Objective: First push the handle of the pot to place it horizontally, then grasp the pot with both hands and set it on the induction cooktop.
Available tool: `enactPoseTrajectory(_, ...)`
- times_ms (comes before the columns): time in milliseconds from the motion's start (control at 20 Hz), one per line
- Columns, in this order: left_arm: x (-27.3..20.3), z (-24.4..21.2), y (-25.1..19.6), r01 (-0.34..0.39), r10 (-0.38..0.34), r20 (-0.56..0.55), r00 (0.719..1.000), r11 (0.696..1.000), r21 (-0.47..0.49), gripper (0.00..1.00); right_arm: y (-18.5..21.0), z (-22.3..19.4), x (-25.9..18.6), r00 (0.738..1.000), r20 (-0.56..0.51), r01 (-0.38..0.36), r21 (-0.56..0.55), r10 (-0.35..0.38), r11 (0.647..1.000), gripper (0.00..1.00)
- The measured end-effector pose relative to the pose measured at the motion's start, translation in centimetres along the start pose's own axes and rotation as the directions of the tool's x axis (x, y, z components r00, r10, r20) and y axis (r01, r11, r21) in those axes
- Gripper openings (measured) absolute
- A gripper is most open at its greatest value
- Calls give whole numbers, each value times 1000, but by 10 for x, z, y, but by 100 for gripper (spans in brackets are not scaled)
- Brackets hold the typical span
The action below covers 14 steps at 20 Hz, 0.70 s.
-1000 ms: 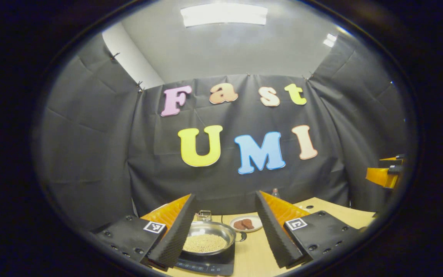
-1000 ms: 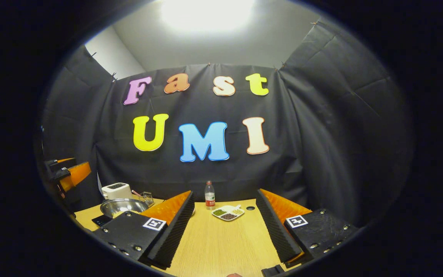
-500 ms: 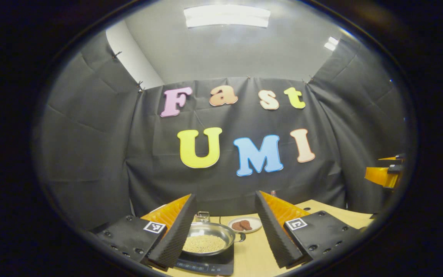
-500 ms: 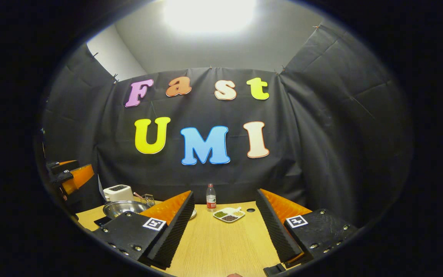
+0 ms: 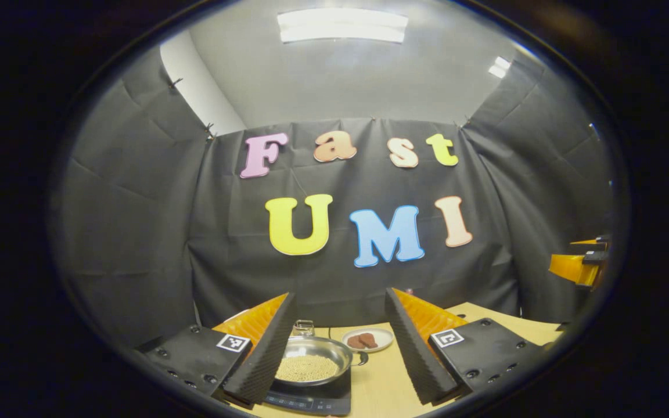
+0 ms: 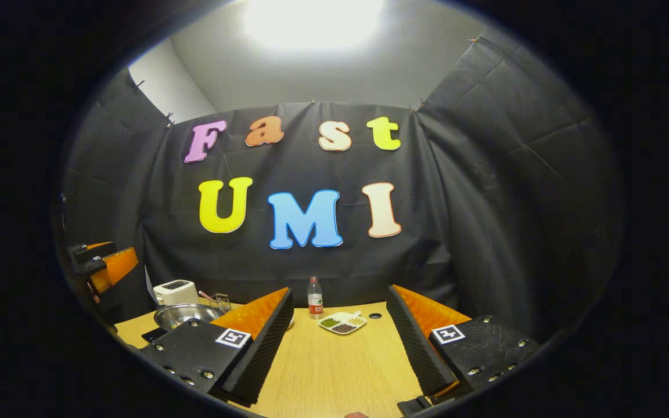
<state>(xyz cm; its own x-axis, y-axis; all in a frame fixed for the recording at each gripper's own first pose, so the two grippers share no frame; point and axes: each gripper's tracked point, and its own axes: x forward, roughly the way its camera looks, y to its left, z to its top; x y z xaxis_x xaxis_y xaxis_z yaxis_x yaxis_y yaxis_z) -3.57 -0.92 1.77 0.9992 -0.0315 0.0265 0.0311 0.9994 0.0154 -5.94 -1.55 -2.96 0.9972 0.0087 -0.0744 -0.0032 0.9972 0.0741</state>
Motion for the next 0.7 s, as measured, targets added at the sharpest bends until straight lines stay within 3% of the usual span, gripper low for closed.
enactPoseTrajectory(50, -1, 0, 1, -2, 2, -1, 1000, 1000, -1, 91, 1, -2, 0, 1000, -2, -2, -1, 2, 1000, 98)
enactPoseTrajectory(100, -2, 1, 1, -3, 3, -1, 1000, 1000, -1, 90, 3, -2, 1, 1000, -5, -6, -1, 6, 1000, 98)
enactPoseTrajectory(150, -1, 0, 2, -4, 4, -2, 1000, 1000, -2, 98, 3, -3, 0, 1000, -5, -7, -2, 7, 1000, 98)
enactPoseTrajectory(200, -1, 0, 3, -6, 6, -4, 1000, 1000, -2, 90, 2, -3, 0, 1000, -6, -7, -3, 7, 1000, 98)
enactPoseTrajectory(350, -2, 1, 7, -14, 14, -5, 1000, 1000, -2, 91, 4, -6, 1, 1000, -11, -9, -2, 9, 1000, 98)
enactPoseTrajectory(400, -2, 1, 6, -13, 13, -5, 1000, 1000, -4, 98, 4, -8, 2, 1000, -17, -9, -2, 9, 1000, 98)
enactPoseTrajectory(550, 1, -2, 8, -17, 17, -8, 1000, 1000, -6, 98, 1, -8, 2, 1000, -19, -2, 3, 2, 1000, 98)
enactPoseTrajectory(700, 3, -3, 6, -15, 15, -14, 1000, 1000, -5, 90, 1, -7, 3, 1000, -13, 1, 3, -1, 1000, 98)
